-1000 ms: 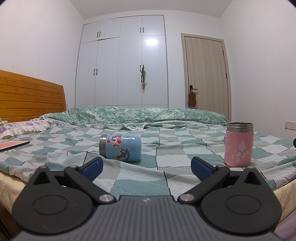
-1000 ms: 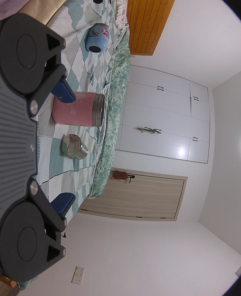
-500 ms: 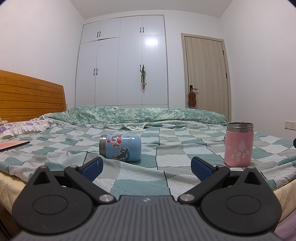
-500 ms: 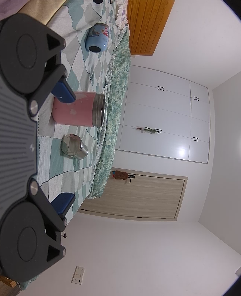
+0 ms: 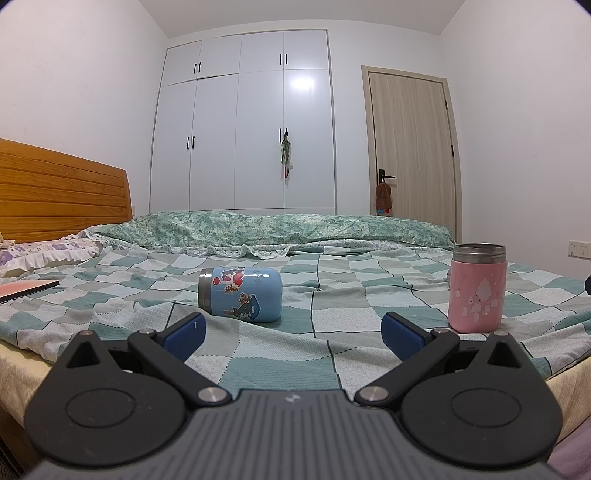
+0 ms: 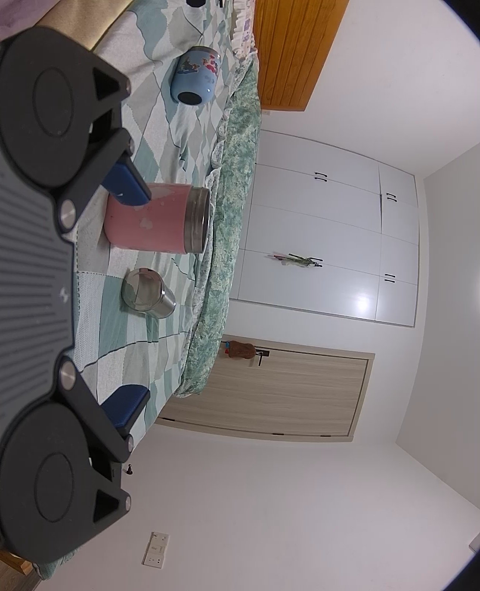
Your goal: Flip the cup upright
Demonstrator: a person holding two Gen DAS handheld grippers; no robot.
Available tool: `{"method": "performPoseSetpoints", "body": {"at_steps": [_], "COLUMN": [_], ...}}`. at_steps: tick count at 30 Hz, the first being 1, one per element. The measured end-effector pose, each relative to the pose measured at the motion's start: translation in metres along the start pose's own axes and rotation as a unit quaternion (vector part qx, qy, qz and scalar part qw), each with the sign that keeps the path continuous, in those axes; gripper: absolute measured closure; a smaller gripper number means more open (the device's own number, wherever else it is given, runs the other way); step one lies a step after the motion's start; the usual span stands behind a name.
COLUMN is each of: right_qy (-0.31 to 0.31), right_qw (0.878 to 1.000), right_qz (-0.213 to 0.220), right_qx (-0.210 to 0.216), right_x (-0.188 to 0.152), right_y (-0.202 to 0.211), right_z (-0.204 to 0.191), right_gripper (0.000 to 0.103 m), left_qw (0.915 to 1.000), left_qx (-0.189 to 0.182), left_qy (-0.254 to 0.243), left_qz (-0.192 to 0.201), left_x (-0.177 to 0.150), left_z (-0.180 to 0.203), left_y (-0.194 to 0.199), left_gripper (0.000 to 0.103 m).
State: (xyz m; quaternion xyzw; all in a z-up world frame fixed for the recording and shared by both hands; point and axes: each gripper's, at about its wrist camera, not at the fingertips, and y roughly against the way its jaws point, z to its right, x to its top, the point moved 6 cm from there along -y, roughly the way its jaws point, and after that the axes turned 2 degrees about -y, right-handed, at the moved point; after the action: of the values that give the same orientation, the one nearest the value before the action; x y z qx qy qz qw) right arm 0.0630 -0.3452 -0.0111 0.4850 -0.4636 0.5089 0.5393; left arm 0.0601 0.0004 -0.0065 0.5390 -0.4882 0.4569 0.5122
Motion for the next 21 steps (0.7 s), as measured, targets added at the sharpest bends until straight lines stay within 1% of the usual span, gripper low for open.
{"method": "performPoseSetpoints", "body": {"at_steps": [14,17,19,21], "right_qy": [-0.001,0.0,0.006,0.018], "right_qw": [1.0,1.0,0.998,0.996], "right_qz": [0.004,0.01,0.023,0.037], "right_qx": [0.004,0.026,0.054,0.077], "right_x": [0.002,0.007,0.013,0.021], "right_y": [0.003,0.007,0.007,0.008], "right_z": [-0.002,-0.007,-0.021,-0.037], "right_gripper": [0.0,0.0,0.0,0.0], "left_qw": [1.0,0.9999,0.9997,0.9994], "left_qx": [0.002,-0.001,-0.005,-0.008], "left_qy": [0.001,0.012,0.025,0.031], "left_qz": [0.0,-0.001,-0.002,-0.011], "left_x": [-0.001,0.003,0.005,0.009], "left_z": [-0.001,-0.006,-0.012,-0.018], "left_y": [0.0,0.004,0.004,0.003], "left_gripper": [0.0,0.0,0.0,0.0]}}
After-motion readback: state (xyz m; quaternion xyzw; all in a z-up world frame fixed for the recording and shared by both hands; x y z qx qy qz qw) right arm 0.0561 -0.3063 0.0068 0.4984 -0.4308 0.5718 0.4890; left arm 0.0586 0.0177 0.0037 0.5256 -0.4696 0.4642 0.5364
